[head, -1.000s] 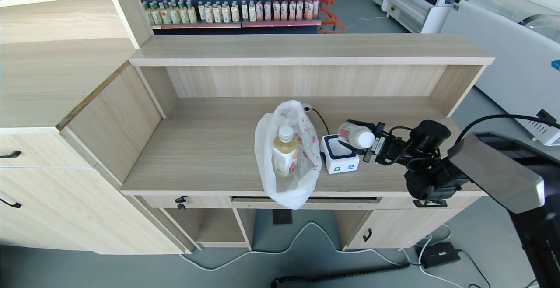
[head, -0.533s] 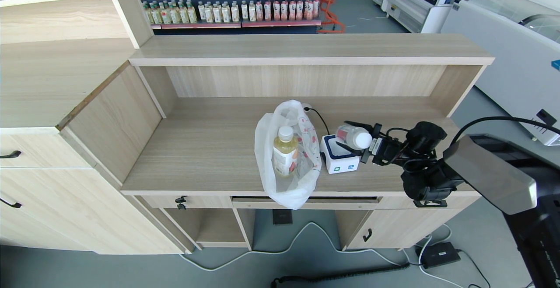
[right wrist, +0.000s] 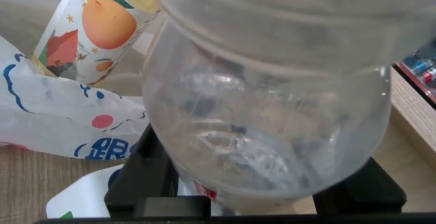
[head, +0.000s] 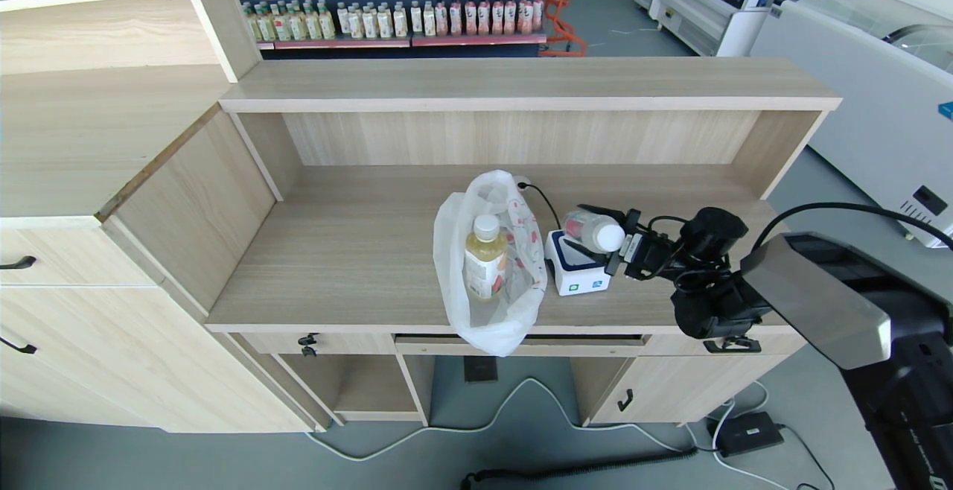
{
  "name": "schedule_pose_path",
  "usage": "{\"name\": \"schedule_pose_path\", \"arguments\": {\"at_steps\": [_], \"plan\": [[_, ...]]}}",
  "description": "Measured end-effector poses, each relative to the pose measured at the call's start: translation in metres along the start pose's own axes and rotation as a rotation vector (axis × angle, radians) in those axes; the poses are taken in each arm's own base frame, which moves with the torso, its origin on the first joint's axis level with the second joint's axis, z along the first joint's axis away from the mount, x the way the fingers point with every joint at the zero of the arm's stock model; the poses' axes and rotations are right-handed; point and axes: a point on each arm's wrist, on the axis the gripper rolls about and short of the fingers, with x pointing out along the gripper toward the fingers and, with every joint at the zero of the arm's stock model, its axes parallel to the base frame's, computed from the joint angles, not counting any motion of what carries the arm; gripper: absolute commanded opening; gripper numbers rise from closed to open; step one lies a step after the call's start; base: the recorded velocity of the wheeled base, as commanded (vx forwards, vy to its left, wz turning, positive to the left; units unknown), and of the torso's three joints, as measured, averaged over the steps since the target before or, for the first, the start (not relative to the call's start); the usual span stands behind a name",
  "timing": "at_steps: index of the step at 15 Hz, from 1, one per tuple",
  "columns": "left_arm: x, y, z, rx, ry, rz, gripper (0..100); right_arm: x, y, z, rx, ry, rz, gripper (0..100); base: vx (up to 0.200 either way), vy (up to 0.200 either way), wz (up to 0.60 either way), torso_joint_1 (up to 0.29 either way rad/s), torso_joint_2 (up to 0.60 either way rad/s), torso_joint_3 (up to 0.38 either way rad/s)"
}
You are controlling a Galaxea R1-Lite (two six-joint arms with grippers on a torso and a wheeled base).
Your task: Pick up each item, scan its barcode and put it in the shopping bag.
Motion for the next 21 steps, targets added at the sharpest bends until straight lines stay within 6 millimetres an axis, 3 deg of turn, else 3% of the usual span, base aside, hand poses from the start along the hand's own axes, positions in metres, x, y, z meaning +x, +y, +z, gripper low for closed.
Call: {"name": "schedule_pose_path", "arguments": {"at_steps": [14,16,18,21], "plan": [[0.0,0.0,0.0,0.0,0.0,0.0,100,0.008,0.005,-0.005,0.053,-0.02,-0.005,0,0.0,0.0,0.0,0.0,0.0,0.0],[0.0,0.0,0.0,0.0,0.0,0.0,100,0.009,-0.008,0.001,0.111,-0.028,-0.019,0,0.0,0.0,0.0,0.0,0.0,0.0],[0.0,0.0,0.0,0.0,0.0,0.0,100,0.003,-0.037,0.015,0.171,-0.026,-0.061,0,0.0,0.0,0.0,0.0,0.0,0.0],[0.0,0.0,0.0,0.0,0.0,0.0,100,-0.022,-0.079,0.044,0.337,0.116,-0.248,0,0.0,0.0,0.0,0.0,0.0,0.0]]}}
